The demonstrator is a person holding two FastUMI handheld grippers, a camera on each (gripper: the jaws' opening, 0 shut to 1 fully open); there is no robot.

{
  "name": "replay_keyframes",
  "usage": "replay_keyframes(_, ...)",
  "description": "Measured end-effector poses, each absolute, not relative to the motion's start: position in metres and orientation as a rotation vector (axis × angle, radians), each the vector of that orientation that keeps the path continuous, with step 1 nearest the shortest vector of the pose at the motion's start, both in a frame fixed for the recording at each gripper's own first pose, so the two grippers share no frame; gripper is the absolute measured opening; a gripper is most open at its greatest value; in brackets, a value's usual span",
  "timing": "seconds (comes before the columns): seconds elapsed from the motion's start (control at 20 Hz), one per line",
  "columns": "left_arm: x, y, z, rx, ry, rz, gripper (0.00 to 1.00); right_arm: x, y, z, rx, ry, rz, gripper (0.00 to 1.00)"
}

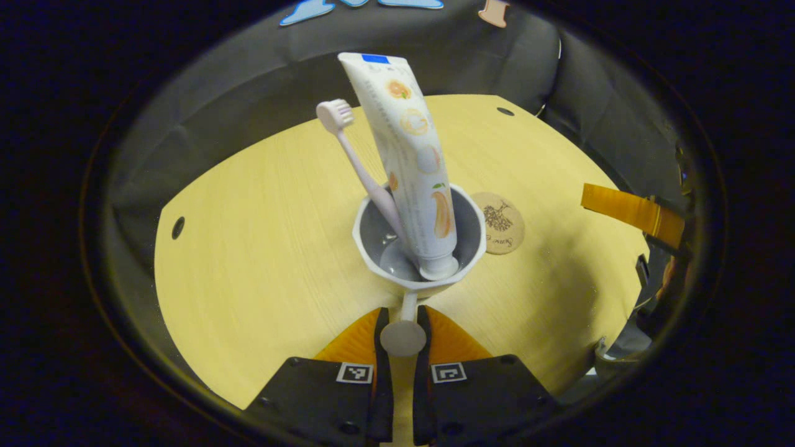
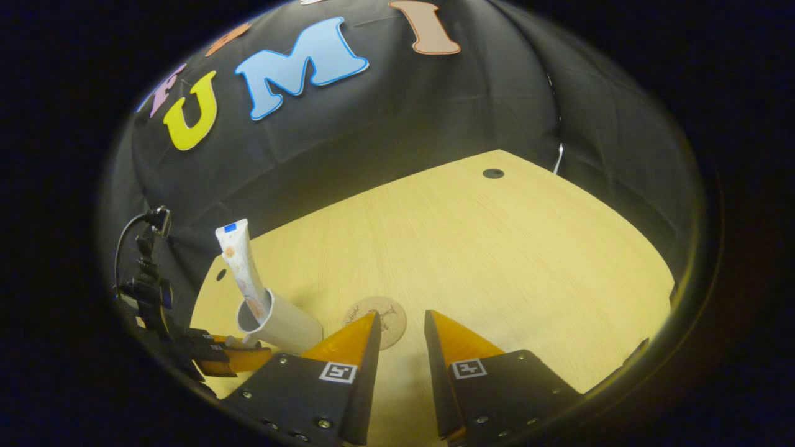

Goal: Put the toothbrush and toothpaste on the desktop into the cup, then pick up the cup and place it on the coaster on the desktop.

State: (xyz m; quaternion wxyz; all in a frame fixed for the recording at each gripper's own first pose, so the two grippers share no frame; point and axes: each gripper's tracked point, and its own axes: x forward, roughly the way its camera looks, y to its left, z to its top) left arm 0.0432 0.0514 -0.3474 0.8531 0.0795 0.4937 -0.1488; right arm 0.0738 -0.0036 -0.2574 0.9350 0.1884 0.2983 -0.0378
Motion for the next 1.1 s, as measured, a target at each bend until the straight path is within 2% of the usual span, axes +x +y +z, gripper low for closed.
replay_keyframes(0.2,0.055,0.043,-0.351,0.169,0.976,-0.297,0.24,0.069,-0.005,-0.260,0.394,0.617,-0.082,0.41)
replay_keyframes(0.25,0.060,0.040,-0.349,0.166,0.958,-0.290,0.11,0.068,-0.004,-0.260,0.392,0.618,-0.079,0.41)
replay_keyframes(1.1,0.124,-0.024,-0.321,0.157,0.609,-0.248,0.11,0.024,-0.001,-0.290,0.332,0.720,-0.041,0.41)
